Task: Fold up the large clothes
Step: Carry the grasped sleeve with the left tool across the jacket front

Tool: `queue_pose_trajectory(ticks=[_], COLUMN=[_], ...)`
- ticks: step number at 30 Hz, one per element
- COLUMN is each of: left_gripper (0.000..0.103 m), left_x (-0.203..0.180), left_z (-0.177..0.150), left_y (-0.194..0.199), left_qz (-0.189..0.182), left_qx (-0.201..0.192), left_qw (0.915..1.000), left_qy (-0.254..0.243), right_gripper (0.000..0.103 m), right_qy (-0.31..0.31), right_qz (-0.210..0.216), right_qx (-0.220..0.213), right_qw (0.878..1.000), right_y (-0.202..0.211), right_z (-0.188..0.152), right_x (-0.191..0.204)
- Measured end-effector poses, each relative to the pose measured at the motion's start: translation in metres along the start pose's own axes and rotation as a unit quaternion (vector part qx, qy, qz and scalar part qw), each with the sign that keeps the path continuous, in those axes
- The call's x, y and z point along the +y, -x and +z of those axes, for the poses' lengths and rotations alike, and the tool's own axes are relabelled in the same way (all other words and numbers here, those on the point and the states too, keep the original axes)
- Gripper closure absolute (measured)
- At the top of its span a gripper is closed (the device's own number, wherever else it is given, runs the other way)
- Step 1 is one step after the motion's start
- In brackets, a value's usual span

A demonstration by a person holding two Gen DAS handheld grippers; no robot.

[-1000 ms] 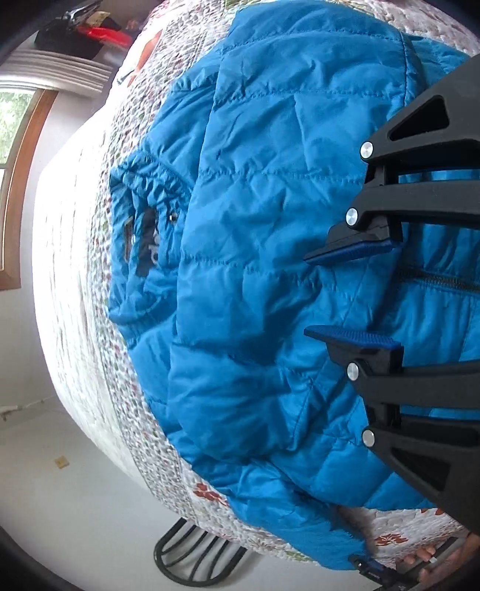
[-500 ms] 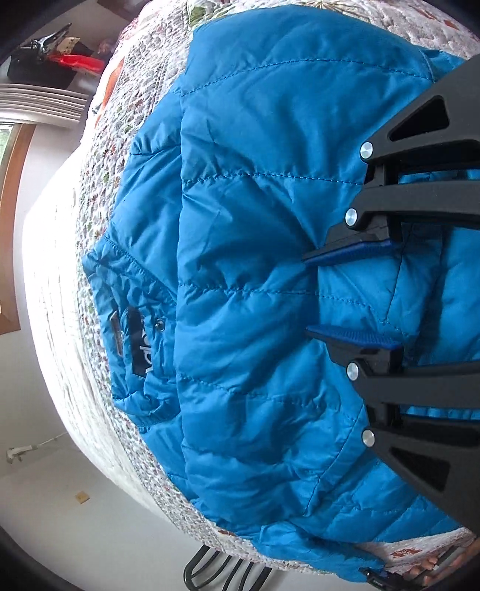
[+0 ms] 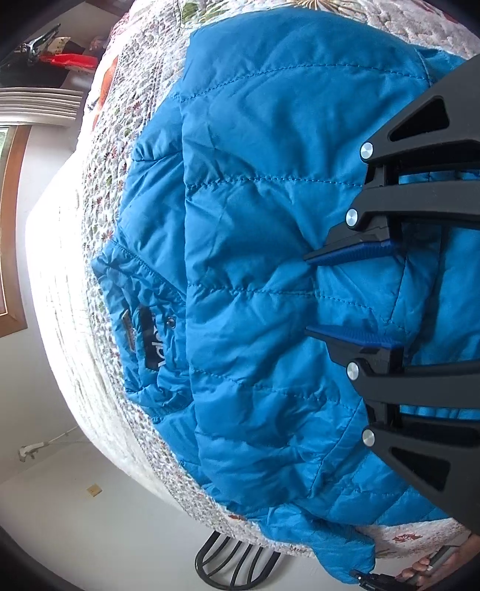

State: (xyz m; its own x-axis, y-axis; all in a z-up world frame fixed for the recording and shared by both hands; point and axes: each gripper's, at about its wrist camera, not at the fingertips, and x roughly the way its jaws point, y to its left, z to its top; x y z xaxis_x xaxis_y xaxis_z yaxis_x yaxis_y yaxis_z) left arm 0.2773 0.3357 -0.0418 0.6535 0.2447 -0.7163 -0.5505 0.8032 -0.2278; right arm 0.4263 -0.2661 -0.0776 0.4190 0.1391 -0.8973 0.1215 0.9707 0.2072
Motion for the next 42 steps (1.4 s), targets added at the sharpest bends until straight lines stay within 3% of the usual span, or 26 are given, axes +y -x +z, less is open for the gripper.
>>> queue_pose_trajectory(ticks=[7,14,21,32,36,42], left_gripper=[0.091,0.091,0.091,0.091,0.091,0.091], left_x=[-0.066,-0.167,-0.273,-0.387,-0.426,-0.459], left_z=[0.013,-0.005,-0.053,-0.124,-0.157,-0.199], left_y=[0.034,0.052,0.052,0.056,0.048,0.005], left_qz=[-0.034,-0.094,-0.152,-0.231,-0.261,-0.277], left_qx=[-0.048,-0.064,-0.049,-0.021,0.016,0.083], left_qw=[0.9963,0.9831,0.9609,0.9194,0.8988,0.8812], left_qy=[-0.063,-0.143,-0.226,-0.318,-0.352,-0.374], right_gripper=[0.07,0.07,0.07,0.07,0.07,0.07], right_qy=[-0.005,-0.028,-0.036,-0.045,-0.053,-0.057], right_qz=[-0.014,-0.029,-0.016,-0.007,0.004,0.018], right_qx=[-0.025,-0.035,-0.036,-0.053,-0.053,-0.051], right_qw=[1.0,0.999,0.999,0.998,0.997,0.997], right_y=[0.038,0.058,0.056,0.07,0.07,0.068], right_z=[-0.002,-0.007,-0.01,-0.012,-0.011,-0.012], right_x=[-0.025,-0.068,-0.092,-0.113,-0.121,-0.128])
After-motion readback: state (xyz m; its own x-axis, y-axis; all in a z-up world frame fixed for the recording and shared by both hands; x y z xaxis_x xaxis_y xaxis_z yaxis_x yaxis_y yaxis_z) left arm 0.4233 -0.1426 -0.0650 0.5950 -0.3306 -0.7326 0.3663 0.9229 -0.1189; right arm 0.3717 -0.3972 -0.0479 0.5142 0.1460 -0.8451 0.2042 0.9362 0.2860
